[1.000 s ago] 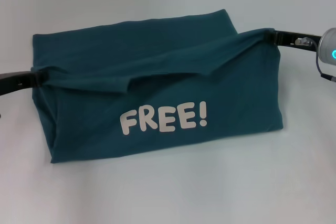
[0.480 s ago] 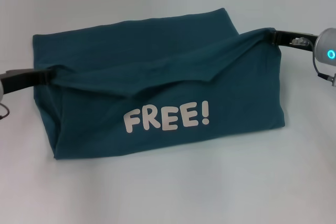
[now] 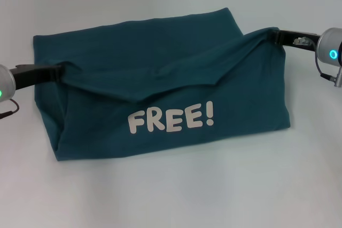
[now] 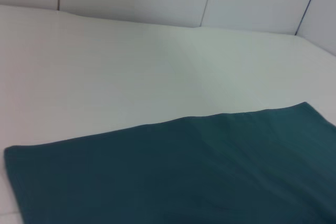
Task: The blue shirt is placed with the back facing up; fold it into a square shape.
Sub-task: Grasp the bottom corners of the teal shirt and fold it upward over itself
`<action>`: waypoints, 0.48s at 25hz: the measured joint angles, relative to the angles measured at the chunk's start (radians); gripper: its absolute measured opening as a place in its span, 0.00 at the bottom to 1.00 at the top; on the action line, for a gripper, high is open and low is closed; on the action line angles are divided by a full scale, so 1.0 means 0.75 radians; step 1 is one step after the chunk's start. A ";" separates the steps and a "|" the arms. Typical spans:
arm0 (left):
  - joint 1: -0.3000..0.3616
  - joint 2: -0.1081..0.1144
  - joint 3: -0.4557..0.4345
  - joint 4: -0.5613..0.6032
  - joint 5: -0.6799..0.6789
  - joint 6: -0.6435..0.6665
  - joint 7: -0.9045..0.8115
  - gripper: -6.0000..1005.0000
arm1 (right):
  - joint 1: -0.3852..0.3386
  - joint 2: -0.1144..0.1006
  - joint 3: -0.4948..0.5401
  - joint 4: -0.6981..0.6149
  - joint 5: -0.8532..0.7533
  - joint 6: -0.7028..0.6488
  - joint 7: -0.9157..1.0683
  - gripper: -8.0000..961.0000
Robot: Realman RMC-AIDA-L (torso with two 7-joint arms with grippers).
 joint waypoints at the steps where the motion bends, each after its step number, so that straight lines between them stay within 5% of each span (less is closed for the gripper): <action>1: 0.000 -0.001 0.005 -0.002 0.000 -0.013 -0.002 0.02 | 0.000 0.000 0.000 0.000 0.000 0.001 0.000 0.08; 12: -0.002 -0.018 0.062 -0.005 -0.002 -0.138 -0.049 0.06 | 0.020 0.006 -0.033 0.012 0.002 0.041 0.004 0.08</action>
